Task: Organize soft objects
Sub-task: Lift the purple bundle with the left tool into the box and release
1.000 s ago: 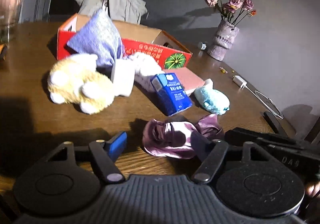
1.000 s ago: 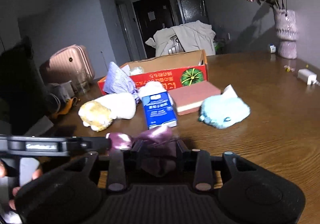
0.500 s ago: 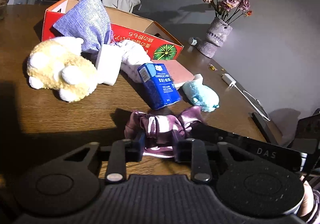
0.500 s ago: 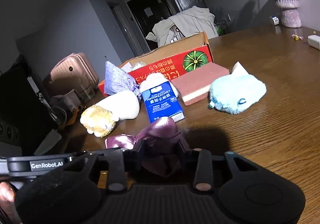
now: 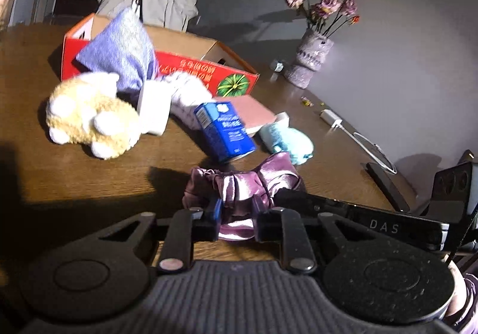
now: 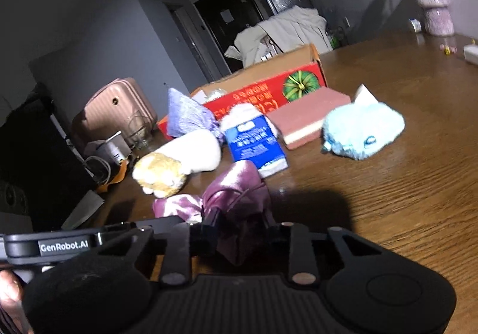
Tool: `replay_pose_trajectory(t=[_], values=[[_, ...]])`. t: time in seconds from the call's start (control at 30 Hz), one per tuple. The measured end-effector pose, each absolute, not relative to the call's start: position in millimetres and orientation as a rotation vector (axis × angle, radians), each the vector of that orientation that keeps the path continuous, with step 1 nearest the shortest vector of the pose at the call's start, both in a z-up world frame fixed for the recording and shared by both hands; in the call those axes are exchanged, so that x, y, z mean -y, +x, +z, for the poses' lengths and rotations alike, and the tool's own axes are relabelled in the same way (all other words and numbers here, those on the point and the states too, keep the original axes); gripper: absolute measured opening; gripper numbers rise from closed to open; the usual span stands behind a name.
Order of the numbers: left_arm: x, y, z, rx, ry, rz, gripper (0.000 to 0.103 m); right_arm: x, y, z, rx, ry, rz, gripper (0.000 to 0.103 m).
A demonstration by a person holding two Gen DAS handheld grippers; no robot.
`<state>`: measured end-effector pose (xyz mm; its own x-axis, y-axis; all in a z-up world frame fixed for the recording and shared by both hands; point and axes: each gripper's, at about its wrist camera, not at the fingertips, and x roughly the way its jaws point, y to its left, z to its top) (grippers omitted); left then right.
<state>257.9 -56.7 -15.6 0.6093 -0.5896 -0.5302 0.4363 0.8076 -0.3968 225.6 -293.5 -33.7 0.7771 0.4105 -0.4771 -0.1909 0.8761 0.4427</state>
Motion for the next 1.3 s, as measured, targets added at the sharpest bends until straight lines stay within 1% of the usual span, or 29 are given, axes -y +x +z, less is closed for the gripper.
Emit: replay_pose_trajectory(t=[0.2,0.33,0.47,0.57,0.67,0.83,0.97,1.03,1.13,1.2,1.23,1.3], values=[[50.4,254.1,16.5,-0.632,-0.234,-0.617,0.020,290.0,222.2,1.1,-0.536,0.360,0.353,0.026],[46.9,282.5,55.3,-0.588,-0.226,-0.653,0.020,298.2,253.5,38.1,-0.503,0.385,0.388,0.026],[43.7,338.6,94.7,-0.573,-0.227,-0.669,0.020,302.4,309.7,78.2,-0.489,0.387,0.427,0.026],[39.5,404.6,120.3,-0.589,-0.248,-0.661,0.020,302.2,370.8,102.0,-0.500,0.400,0.441,0.026],[37.7,471.6,130.1,-0.620,-0.256,-0.619,0.020,298.5,436.5,115.3,-0.529,0.404,0.429,0.026],[35.7,577.0,116.6,-0.706,-0.273,-0.555,0.020,288.7,544.5,104.9,-0.615,0.436,0.364,0.026],[32.8,647.5,80.1,-0.833,-0.293,-0.482,0.020,279.0,612.8,65.0,-0.733,0.507,0.318,0.026],[32.4,672.9,62.5,-0.885,-0.284,-0.436,0.020,271.1,638.9,44.0,-0.796,0.520,0.297,0.026],[35.7,696.2,42.6,-0.916,-0.255,-0.403,0.021,259.2,662.5,18.9,-0.840,0.488,0.258,0.026],[34.9,706.6,30.2,-0.941,-0.247,-0.379,0.025,255.1,672.2,7.9,-0.855,0.477,0.242,0.026],[34.1,711.0,25.1,-0.947,-0.247,-0.364,0.029,252.4,676.9,3.8,-0.862,0.469,0.235,0.026],[32.5,712.6,19.3,-0.949,-0.247,-0.369,0.042,248.6,681.0,-1.5,-0.870,0.441,0.217,0.026]])
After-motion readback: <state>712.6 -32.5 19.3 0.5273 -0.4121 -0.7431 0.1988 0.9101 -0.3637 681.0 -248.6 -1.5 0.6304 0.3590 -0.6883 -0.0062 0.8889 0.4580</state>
